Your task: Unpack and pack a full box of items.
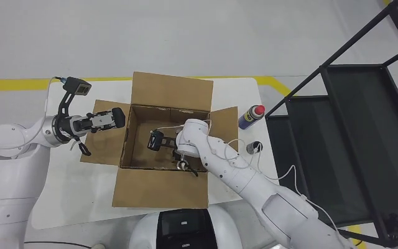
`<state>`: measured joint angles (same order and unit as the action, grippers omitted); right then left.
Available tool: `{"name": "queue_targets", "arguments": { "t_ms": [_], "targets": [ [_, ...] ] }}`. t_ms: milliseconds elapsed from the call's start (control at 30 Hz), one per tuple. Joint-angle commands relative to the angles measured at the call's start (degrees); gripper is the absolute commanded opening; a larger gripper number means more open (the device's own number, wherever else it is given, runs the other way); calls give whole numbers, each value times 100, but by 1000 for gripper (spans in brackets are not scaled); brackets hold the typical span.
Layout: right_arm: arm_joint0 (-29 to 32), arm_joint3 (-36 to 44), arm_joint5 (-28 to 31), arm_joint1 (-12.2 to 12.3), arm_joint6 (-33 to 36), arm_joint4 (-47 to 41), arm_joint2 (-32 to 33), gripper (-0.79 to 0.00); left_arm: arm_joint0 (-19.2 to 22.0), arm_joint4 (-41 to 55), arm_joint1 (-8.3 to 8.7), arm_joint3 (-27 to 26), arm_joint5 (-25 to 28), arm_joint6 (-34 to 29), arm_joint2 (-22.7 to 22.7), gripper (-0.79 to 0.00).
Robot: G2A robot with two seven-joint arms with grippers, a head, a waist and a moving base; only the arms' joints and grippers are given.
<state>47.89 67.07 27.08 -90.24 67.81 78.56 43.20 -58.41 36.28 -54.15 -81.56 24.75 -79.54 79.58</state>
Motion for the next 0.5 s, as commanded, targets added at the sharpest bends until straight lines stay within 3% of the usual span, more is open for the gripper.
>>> {"name": "queue_targets", "arguments": {
  "t_ms": [0, 200, 467],
  "targets": [
    [52, 4, -61, 23, 3, 70, 32, 0, 0, 0, 0, 0, 0, 0, 0, 0],
    [216, 202, -234, 118, 98, 270, 218, 0, 0, 0, 0, 0, 0, 0, 0, 0],
    [305, 424, 66, 162, 555, 269, 182, -12, 0, 0, 0, 0, 0, 0, 0, 0]
  ]
}}
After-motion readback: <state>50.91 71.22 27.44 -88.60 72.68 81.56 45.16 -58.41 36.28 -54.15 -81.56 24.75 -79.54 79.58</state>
